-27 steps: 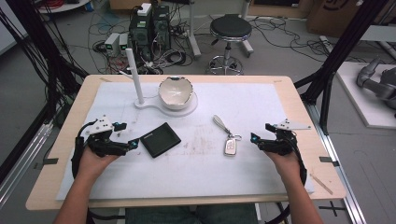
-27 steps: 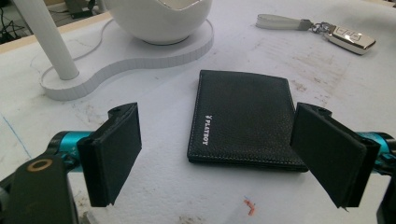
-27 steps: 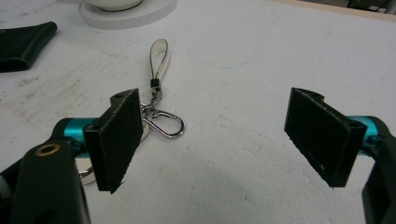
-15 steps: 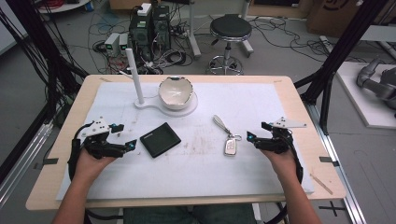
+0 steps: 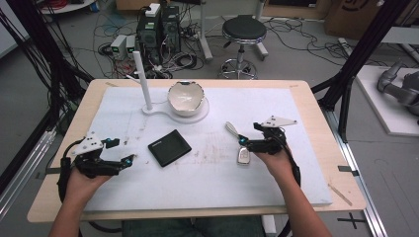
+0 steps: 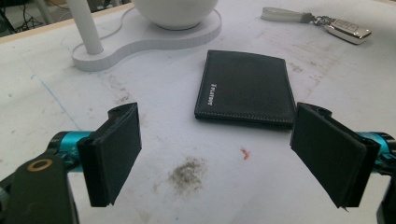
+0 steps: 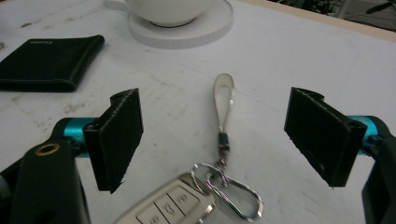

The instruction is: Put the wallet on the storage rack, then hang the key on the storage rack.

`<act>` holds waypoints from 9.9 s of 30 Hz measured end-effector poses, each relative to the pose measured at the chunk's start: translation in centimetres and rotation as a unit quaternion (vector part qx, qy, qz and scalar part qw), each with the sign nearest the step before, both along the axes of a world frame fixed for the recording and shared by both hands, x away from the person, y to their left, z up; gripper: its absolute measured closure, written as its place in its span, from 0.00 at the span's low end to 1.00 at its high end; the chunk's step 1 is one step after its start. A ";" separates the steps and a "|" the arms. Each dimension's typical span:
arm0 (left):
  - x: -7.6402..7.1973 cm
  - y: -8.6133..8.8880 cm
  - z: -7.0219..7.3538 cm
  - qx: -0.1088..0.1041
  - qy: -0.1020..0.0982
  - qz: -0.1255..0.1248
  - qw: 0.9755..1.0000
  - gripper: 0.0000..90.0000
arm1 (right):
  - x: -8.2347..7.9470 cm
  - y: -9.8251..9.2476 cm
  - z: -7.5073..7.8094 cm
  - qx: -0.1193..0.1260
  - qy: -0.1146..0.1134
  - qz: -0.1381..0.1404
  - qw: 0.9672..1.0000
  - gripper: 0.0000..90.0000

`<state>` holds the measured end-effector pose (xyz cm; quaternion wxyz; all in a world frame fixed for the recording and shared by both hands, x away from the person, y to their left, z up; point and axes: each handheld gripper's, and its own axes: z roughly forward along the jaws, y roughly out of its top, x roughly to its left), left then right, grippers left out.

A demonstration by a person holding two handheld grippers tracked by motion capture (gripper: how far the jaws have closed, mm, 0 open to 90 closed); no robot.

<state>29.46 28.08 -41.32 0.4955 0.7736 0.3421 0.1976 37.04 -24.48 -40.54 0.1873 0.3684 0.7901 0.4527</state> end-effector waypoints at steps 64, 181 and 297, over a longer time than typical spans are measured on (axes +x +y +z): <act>-2.5 1.7 0.0 0.001 -0.004 0.020 1.000 0.18 | 4.4 18.9 -4.0 -0.030 0.113 0.181 0.977 0.88; -1.7 1.2 -0.1 -0.007 -0.004 0.010 1.000 0.18 | 13.2 15.0 7.4 -0.068 -0.039 0.027 0.997 0.44; 0.9 -3.0 0.3 -0.016 -0.014 -0.038 0.999 0.18 | 3.5 2.0 -3.7 -0.121 0.070 0.035 0.990 0.92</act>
